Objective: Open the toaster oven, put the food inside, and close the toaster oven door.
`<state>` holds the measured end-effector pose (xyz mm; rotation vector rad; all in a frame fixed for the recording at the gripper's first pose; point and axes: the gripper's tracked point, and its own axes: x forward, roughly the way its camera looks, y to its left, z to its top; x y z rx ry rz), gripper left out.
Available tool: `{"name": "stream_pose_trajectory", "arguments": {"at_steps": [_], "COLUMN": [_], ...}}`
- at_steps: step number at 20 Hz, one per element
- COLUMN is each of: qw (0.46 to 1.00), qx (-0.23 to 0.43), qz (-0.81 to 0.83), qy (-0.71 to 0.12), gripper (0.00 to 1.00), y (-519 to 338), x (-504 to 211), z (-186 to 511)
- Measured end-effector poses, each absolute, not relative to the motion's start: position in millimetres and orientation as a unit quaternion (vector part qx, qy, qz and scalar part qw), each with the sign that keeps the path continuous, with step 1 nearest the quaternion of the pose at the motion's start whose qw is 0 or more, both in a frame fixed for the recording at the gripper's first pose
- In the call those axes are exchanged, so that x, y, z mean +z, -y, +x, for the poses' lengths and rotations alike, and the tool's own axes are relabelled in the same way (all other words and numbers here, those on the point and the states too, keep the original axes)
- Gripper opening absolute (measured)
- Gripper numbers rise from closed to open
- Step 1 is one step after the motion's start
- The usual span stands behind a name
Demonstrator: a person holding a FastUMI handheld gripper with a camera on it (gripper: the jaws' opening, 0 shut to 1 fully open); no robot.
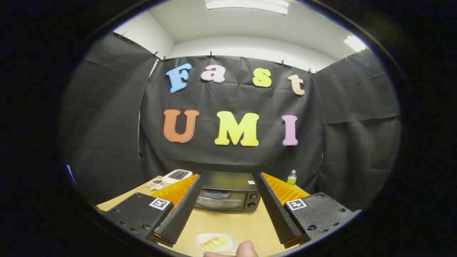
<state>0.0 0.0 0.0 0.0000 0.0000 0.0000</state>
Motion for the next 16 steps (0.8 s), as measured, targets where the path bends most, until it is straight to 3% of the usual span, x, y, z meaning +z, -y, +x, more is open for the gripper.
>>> {"name": "stream_pose_trajectory", "arguments": {"at_steps": [16], "qw": [1.0], "qx": [0.002], "qz": [0.004], "qy": [-0.003], "gripper": [1.0], "y": [3.6], "x": [-5.1], "z": [0.8]}}
